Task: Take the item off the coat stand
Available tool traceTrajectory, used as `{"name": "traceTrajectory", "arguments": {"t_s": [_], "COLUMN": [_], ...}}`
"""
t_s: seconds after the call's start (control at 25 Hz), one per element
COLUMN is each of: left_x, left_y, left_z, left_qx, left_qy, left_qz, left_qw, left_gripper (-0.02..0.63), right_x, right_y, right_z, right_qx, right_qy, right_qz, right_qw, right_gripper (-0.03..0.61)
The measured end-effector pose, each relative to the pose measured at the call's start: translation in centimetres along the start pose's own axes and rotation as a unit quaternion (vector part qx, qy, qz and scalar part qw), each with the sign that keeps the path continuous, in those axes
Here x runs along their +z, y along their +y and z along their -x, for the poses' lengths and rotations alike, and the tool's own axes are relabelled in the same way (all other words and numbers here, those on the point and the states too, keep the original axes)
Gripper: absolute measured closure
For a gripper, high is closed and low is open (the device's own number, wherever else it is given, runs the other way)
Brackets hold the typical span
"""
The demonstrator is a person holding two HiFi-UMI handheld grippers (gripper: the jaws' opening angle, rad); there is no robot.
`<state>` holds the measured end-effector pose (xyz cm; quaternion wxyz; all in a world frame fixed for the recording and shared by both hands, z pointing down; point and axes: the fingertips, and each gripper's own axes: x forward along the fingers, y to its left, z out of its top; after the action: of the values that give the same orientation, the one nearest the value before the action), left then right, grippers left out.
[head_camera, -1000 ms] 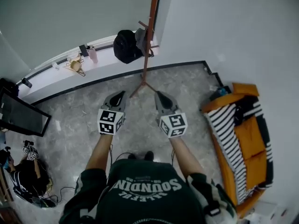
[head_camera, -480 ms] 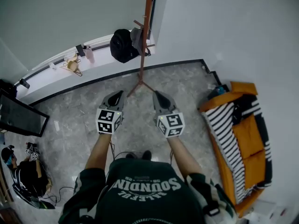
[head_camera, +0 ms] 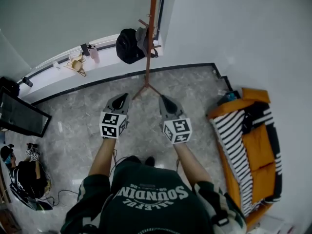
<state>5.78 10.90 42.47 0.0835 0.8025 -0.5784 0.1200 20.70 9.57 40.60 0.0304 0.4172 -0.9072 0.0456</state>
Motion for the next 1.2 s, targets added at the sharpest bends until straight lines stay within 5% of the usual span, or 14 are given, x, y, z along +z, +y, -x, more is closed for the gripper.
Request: {"name": "traceTrajectory", "arguments": {"t_s": [0.72, 1.08, 1.2], "left_x": [-0.3, -1.7, 1.1], "left_y": [5.8, 11.2, 14.4], "left_z": [-4.6, -7.9, -11.1], "left_qx": [0.012, -0.019, -0.044], "left_qy": [0.002, -0.023, -0.013], "left_qz": [0.016, 0.001, -0.002], "left_qw": [0.9998, 0.9996, 0.9990], "left_gripper": [0.612, 0.612, 0.612], "right_x": [-1.1, -2.8, -0.5], "right_y": [-2.0, -0.6, -1.4], "right_z": [-7.6, -13.1, -17.4], "right_qx": [0.006, -0.022, -0.037], "right_qy": [0.007, -0.008, 0.005], "right_qz": [-0.012, 0.006, -0.001], "right_qw": [1.000, 1.000, 0.999], "right_gripper": [0.578, 0.579, 0.579]}}
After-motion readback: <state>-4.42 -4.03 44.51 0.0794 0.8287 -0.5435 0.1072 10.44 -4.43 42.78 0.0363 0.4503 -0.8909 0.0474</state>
